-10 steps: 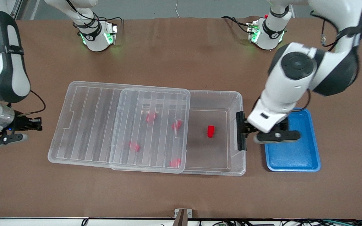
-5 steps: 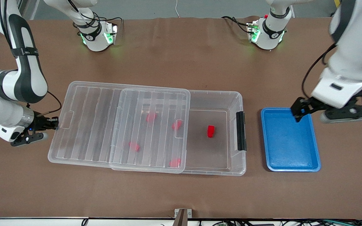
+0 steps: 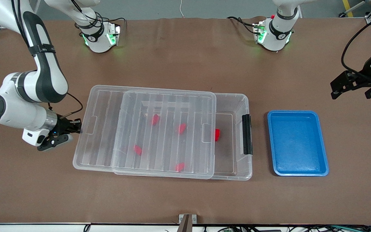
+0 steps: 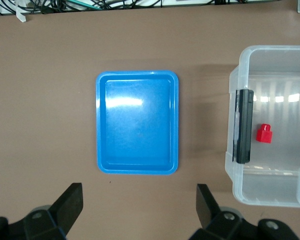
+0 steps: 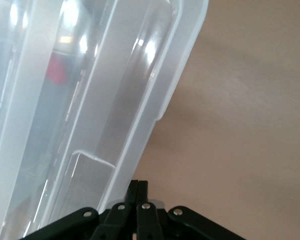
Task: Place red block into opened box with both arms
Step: 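Slide the clear lid back over the box with the right gripper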
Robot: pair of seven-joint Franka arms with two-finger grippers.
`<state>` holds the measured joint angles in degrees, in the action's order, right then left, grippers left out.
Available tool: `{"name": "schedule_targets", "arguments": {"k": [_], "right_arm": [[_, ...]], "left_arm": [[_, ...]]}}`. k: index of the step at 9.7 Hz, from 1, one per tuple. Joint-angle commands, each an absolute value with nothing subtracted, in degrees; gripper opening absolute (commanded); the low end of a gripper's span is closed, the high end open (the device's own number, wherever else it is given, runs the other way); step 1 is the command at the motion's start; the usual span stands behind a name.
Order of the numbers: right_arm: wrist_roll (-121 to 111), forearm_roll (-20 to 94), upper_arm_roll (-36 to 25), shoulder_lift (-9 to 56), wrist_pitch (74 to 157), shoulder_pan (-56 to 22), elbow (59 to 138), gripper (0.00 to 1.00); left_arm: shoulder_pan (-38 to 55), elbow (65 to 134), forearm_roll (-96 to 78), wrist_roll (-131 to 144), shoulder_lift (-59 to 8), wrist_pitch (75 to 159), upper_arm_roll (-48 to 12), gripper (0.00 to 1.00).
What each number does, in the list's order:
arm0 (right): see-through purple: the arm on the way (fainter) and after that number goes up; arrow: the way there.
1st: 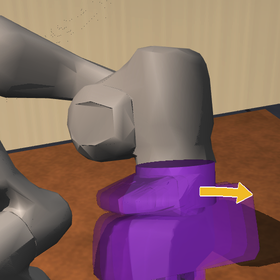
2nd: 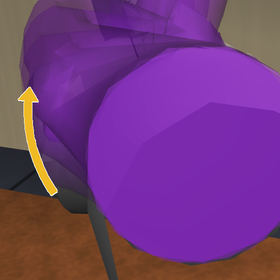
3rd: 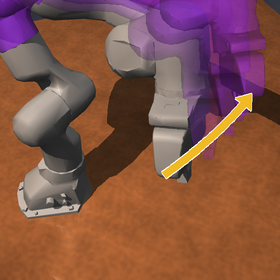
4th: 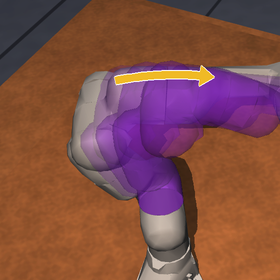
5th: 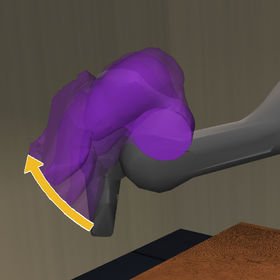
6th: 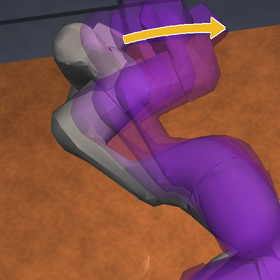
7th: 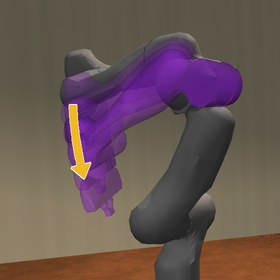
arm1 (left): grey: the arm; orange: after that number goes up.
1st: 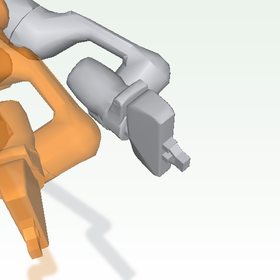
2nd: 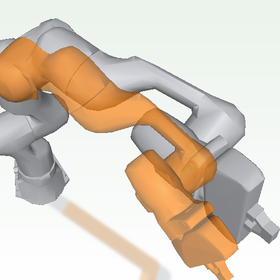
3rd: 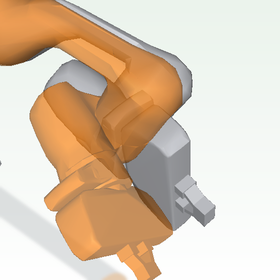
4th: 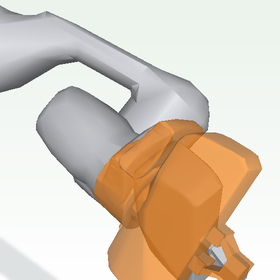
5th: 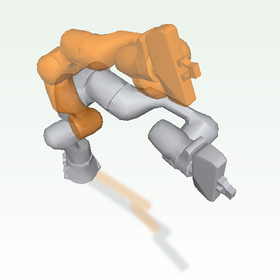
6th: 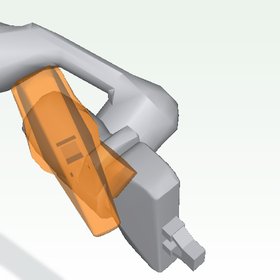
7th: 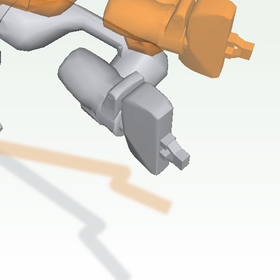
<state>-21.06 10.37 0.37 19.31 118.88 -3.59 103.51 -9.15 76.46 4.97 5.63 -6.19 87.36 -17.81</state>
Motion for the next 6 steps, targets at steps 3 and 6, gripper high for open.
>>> {"name": "schedule_targets", "arguments": {"k": [3,6], "right_arm": [[-13.11,11.87,1.32,21.88,122.26,-9.57,102.14,0.0],[-11.6,11.69,1.49,22.15,122.17,-10.63,101.6,0.0]], "left_arm": [[-3.6,82.6,2.55,3.17,-1.24,82.18,-10.82,1.0],[-3.08,87.09,0.7,1.85,2.45,82.79,-9.85,1.0]]}}
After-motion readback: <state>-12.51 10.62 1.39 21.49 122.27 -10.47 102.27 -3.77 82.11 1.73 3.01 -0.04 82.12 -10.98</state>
